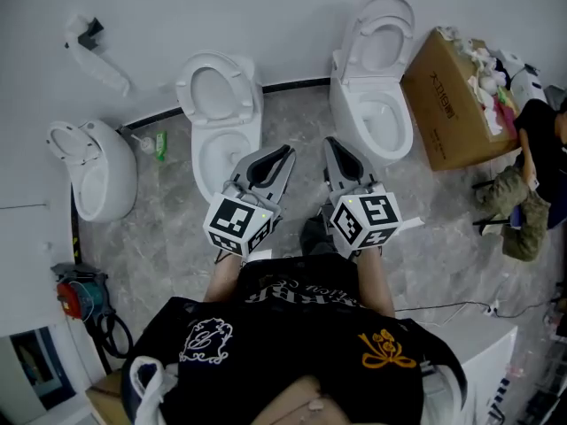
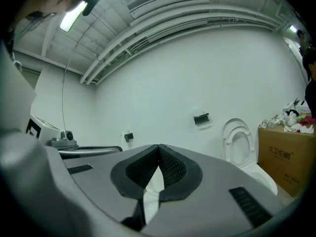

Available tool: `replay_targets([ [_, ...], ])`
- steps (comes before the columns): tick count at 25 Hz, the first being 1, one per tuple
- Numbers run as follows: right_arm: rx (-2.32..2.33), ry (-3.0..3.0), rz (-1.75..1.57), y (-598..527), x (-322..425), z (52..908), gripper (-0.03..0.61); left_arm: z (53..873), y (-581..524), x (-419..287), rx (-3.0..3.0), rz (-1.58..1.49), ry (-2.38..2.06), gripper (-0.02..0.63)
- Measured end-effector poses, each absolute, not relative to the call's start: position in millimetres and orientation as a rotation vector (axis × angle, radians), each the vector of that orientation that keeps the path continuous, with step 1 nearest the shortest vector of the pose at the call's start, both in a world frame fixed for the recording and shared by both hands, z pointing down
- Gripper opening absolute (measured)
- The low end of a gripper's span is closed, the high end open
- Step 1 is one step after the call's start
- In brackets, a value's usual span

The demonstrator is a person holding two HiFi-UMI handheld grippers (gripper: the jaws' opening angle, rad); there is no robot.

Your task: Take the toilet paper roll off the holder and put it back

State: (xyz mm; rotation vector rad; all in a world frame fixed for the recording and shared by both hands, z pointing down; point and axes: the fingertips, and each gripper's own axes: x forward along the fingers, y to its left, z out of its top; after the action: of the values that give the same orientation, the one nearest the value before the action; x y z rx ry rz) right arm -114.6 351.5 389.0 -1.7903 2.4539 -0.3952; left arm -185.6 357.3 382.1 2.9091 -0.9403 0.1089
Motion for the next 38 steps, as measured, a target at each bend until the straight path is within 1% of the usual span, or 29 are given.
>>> replay_targets([
  [4, -1.800, 2.450, -0.385, 303, -74, 384, 0.012, 380, 308, -153, 2.898, 0.104, -0.956, 0.043],
  [13, -1.778, 2.462, -0.388, 204, 18, 380, 0.012, 367, 210, -53, 2.922, 0.099, -0.951, 0.044],
  [21, -1.736, 2.466, -0.426, 146, 81, 386, 0.012, 370, 157, 10, 2.922, 0.153, -0.985, 0.043],
  [29, -1.669, 2.482, -0.472, 116, 96, 396, 0.012, 370, 129, 25, 2.912, 0.190, -1.069, 0.044],
  [38, -1.648, 2.529, -0.543, 105, 88, 416, 0.012, 384, 112, 15, 2.835, 0.200, -1.133, 0.044],
])
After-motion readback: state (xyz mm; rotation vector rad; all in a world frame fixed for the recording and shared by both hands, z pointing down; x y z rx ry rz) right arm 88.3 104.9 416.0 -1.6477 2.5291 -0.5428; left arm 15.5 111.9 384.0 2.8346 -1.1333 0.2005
